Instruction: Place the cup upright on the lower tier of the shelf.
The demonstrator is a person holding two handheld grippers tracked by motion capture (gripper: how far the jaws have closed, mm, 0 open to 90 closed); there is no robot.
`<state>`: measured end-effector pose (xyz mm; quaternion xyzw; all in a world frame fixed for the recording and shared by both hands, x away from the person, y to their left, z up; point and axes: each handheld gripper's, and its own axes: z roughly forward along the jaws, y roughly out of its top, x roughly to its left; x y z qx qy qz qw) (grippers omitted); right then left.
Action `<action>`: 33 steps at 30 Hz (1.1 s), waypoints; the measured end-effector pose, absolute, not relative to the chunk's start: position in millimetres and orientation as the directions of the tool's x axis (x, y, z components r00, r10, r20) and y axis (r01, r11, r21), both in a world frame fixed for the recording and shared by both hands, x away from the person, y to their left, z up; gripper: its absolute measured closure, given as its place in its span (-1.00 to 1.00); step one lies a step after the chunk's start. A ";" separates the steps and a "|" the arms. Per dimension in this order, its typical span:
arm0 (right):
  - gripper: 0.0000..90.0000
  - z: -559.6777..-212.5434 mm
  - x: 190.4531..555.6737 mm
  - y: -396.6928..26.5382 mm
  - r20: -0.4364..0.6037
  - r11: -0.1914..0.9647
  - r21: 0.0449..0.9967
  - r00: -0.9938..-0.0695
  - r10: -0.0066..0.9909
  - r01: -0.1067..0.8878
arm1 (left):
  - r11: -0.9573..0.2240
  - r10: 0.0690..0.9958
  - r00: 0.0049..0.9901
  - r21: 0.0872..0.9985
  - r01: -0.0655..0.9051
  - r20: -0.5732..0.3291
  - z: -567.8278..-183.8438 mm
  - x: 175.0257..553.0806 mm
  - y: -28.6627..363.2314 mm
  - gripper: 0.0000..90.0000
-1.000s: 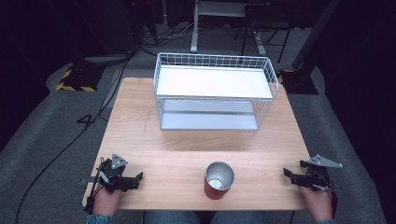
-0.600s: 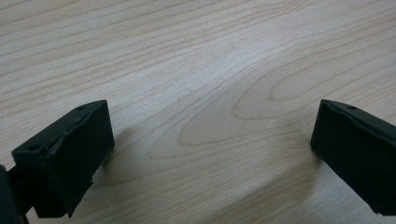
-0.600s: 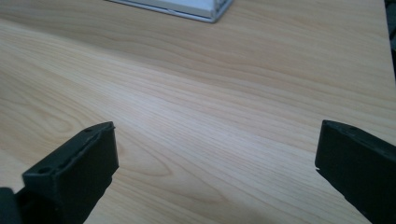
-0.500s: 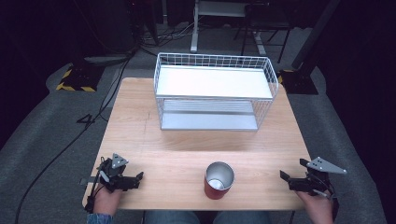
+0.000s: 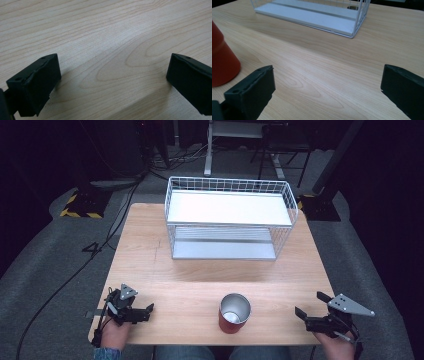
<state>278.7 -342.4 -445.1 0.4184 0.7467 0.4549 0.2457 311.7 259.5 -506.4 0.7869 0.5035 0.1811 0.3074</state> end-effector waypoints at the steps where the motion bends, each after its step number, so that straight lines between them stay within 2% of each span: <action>1: -1.00 -443.3 276.5 -340.9 0.013 0.233 0.889 -0.531 0.847 0.393 | -0.302 0.905 0.426 0.667 0.682 -0.026 -506.4 311.7 259.4 -1.00; 14: -1.00 -427.1 249.3 -320.0 0.027 0.197 0.922 -0.564 0.825 0.333 | -0.303 0.904 0.426 0.666 0.682 -0.025 -506.4 311.8 259.4 -1.00; 33: -1.00 -421.5 232.1 -270.5 0.026 0.253 0.918 -0.681 0.732 0.307 | -0.300 0.906 0.423 0.668 0.682 -0.026 -506.6 312.1 259.0 -1.00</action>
